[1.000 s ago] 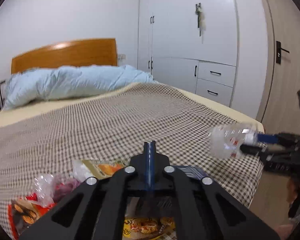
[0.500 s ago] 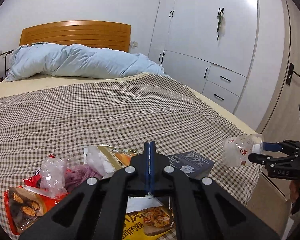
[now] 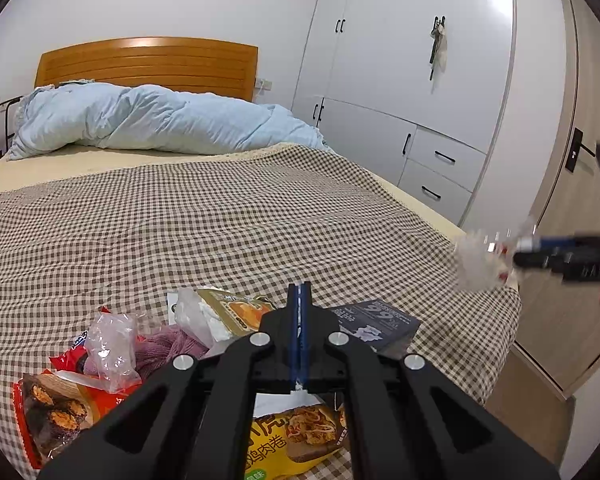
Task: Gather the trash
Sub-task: 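Grasp the blue carton with left gripper while right grasps clear bottle, then lift the blue carton with the left gripper while right holds the bottle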
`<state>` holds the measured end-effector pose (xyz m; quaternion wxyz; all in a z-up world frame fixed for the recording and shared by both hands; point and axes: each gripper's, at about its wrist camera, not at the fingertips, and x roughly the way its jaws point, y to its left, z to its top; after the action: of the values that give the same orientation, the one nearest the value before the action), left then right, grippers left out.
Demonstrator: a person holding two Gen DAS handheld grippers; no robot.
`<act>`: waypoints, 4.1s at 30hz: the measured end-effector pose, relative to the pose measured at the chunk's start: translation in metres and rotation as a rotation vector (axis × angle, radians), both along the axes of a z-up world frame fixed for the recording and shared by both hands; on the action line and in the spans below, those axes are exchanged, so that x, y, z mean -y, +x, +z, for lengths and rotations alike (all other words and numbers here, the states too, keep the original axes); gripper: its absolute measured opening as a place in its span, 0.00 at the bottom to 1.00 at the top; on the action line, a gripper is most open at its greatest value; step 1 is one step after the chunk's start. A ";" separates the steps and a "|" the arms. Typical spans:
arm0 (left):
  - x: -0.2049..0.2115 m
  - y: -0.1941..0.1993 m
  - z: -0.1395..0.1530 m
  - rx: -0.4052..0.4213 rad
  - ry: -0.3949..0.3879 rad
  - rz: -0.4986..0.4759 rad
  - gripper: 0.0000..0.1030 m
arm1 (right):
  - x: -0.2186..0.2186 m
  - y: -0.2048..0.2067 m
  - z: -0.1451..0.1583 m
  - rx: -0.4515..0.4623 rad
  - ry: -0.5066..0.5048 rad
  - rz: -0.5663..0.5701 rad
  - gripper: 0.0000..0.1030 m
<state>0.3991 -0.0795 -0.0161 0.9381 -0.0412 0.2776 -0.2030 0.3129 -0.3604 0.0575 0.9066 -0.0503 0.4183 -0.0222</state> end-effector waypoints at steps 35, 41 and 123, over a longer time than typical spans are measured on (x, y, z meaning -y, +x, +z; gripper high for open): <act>0.042 0.014 -0.028 -0.078 0.123 -0.074 0.82 | 0.014 0.060 -0.038 -0.231 -0.038 -0.027 0.58; 0.053 0.013 -0.028 -0.074 0.136 -0.081 0.82 | 0.020 0.058 -0.053 -0.189 0.065 0.000 0.58; 0.104 0.043 -0.021 -0.235 0.445 -0.056 0.61 | 0.072 -0.029 -0.143 0.176 0.647 0.096 0.58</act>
<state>0.4417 -0.1831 -0.0370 0.8794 0.1508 0.4236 -0.1568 0.2837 -0.4321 -0.0857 0.9083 0.2227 0.3207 0.1500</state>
